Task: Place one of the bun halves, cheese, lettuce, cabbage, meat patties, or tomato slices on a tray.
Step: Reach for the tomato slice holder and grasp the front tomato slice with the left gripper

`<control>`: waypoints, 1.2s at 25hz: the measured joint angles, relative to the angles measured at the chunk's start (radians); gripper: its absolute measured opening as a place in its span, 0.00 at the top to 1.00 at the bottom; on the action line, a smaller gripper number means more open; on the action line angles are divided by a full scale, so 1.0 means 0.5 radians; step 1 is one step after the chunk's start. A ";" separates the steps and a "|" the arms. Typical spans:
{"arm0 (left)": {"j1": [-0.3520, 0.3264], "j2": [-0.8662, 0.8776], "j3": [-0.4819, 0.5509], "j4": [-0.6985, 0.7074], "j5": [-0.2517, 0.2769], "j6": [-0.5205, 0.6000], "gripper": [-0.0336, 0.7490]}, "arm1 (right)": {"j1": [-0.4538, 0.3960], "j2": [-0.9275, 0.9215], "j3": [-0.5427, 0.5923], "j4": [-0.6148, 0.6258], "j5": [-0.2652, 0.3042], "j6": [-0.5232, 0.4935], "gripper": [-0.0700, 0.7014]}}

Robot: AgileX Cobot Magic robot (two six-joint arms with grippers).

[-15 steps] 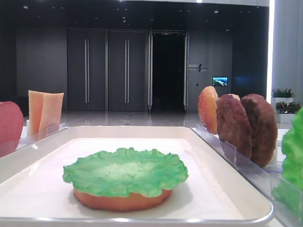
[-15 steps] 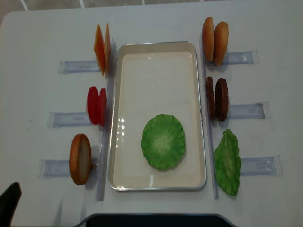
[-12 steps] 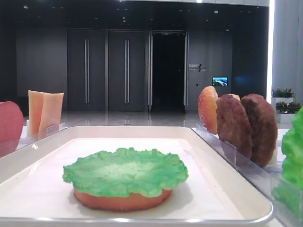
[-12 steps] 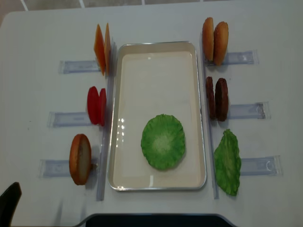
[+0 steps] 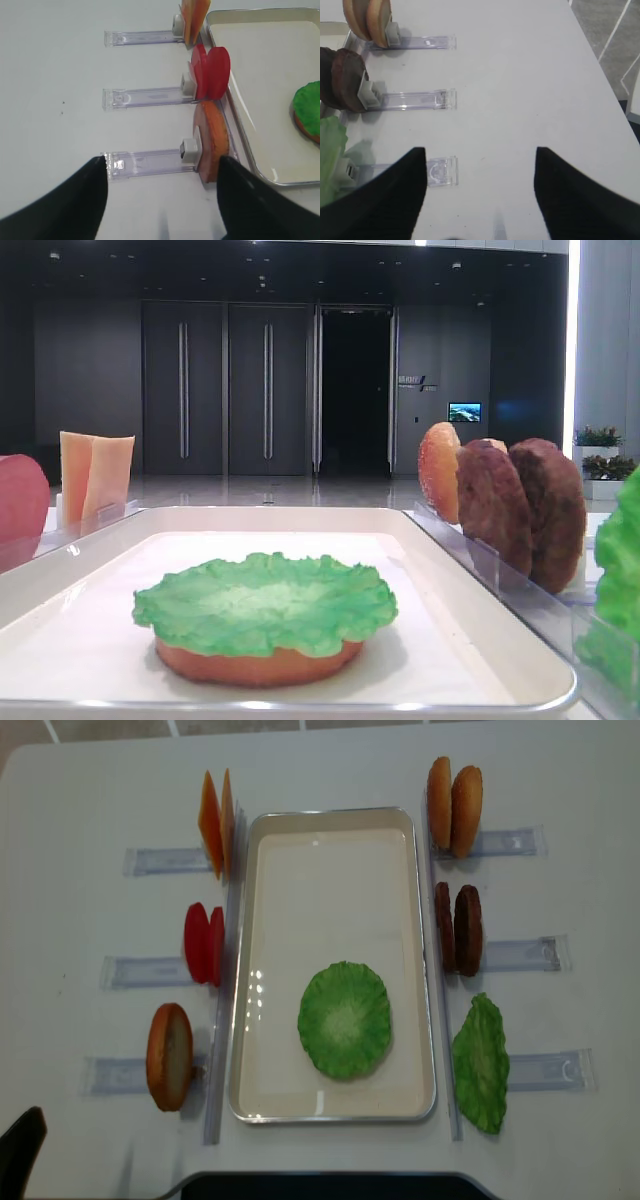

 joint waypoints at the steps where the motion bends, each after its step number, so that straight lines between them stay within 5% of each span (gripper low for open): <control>1: 0.000 0.014 -0.014 0.000 0.008 -0.002 0.30 | 0.000 0.000 0.000 0.000 0.000 0.000 0.30; 21: 0.000 0.988 -0.069 -0.010 -0.002 -0.065 0.30 | 0.000 0.000 0.000 0.000 0.000 0.000 0.30; 30: 0.000 1.420 -0.370 -0.016 0.004 -0.073 0.30 | 0.000 0.000 0.000 0.000 0.000 0.000 0.30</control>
